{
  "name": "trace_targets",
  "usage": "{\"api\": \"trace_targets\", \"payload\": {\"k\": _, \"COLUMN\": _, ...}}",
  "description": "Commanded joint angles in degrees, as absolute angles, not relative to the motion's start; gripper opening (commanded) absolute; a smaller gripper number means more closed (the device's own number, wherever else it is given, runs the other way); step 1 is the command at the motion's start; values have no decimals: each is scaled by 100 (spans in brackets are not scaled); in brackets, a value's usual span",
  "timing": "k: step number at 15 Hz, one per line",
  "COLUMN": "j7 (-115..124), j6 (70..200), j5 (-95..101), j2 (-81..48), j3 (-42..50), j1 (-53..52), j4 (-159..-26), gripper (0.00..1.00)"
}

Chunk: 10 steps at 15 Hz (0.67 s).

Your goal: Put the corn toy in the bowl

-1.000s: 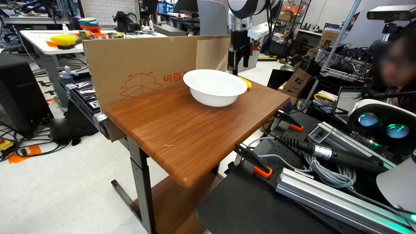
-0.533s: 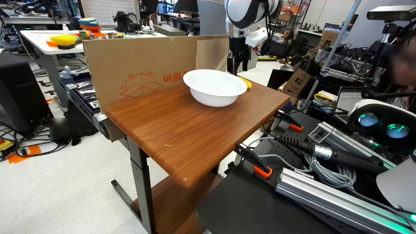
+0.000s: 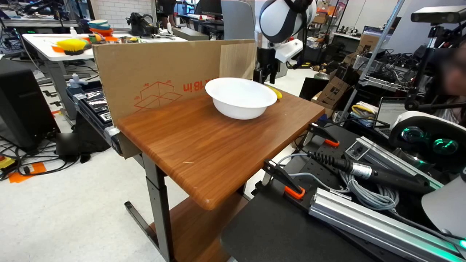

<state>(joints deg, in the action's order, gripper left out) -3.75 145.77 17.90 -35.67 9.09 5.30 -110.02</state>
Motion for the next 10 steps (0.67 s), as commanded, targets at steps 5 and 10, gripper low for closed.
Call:
{"api": "trace_targets", "payload": {"k": 5, "j7": 144, "j6": 15439, "j5": 1830, "j2": -3239, "j3": 1118, "j1": 256, "j4": -11634, "gripper": 45}}
{"api": "trace_targets", "payload": {"k": 10, "j7": 408, "j6": 15473, "j5": 1817, "j2": -2920, "j3": 1247, "j1": 199, "j4": -11944, "gripper": 6}}
